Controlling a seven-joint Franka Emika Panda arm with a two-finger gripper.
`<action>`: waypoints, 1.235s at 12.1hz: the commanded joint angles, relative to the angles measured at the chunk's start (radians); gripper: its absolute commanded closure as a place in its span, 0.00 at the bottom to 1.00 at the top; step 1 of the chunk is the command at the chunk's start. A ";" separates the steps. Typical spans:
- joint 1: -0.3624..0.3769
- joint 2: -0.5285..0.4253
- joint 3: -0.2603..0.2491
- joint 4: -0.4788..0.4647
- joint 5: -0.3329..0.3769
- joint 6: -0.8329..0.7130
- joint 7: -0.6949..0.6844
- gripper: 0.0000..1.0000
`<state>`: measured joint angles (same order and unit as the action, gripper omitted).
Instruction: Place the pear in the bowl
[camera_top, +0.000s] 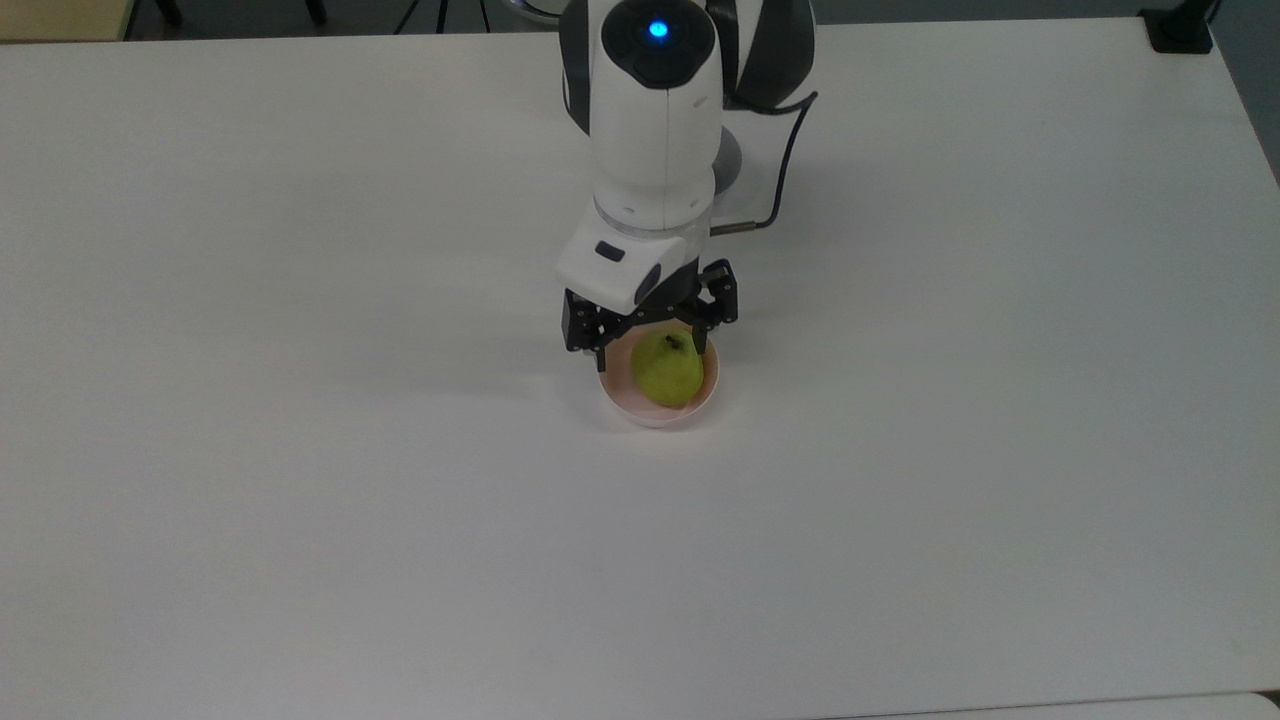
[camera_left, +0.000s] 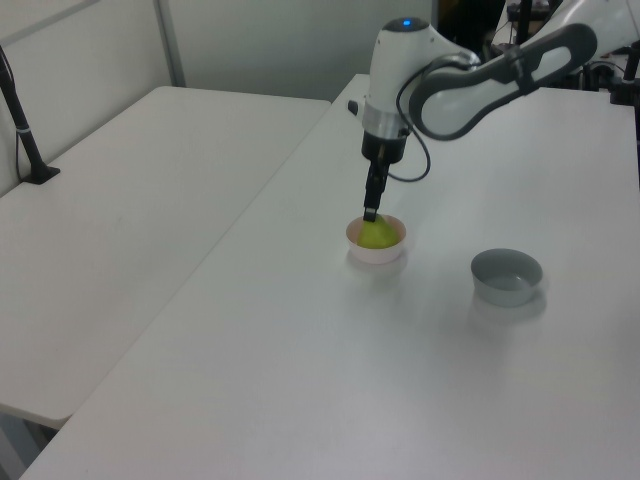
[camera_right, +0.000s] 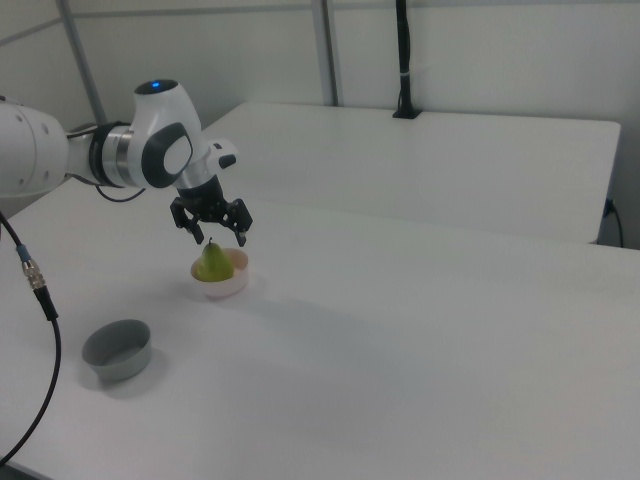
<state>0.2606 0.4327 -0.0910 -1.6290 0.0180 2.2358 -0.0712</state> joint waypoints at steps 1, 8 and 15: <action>-0.030 -0.138 -0.001 -0.014 -0.016 -0.169 0.019 0.00; -0.158 -0.385 0.028 -0.014 -0.009 -0.511 0.022 0.00; -0.271 -0.462 0.065 -0.026 -0.004 -0.602 -0.085 0.00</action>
<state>0.0172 -0.0146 -0.0444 -1.6267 0.0179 1.6203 -0.0944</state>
